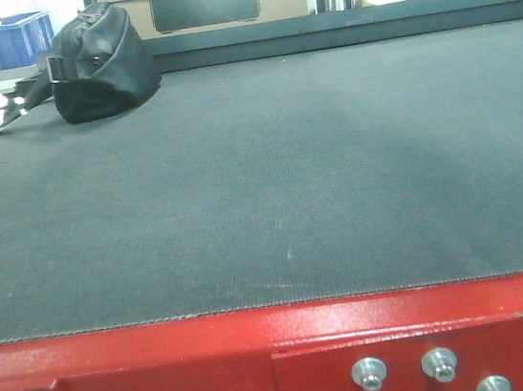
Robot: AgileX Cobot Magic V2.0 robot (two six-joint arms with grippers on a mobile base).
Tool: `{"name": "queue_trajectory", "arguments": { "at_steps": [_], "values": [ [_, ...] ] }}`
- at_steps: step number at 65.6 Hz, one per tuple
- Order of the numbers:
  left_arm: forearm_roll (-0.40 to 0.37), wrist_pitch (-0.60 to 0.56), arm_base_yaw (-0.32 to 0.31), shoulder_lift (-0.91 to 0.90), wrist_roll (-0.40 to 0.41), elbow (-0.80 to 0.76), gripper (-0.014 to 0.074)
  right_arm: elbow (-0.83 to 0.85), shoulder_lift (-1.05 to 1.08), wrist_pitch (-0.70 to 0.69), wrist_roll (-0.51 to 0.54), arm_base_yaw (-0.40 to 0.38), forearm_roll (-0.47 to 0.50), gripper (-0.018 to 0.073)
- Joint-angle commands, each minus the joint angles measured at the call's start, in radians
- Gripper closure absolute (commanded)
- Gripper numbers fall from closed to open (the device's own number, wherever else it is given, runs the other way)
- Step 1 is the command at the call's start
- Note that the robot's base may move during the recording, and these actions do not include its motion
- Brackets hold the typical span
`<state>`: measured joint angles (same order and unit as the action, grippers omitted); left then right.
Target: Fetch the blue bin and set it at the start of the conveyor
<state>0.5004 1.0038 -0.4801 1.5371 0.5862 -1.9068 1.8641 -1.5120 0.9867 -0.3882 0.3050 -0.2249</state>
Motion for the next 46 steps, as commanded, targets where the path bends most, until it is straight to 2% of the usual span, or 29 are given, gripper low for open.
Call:
{"name": "queue_trajectory", "arguments": {
  "at_steps": [1,46],
  "values": [
    [0.07,-0.008,0.006,-0.013,-0.009,-0.01,0.0707,0.011,0.019,-0.008,0.008,-0.013,-0.068,0.0717],
    [0.07,-0.008,0.006,-0.013,-0.009,-0.01,0.0707,0.011,0.019,-0.008,0.008,-0.013,-0.068,0.0717]
  ]
}}
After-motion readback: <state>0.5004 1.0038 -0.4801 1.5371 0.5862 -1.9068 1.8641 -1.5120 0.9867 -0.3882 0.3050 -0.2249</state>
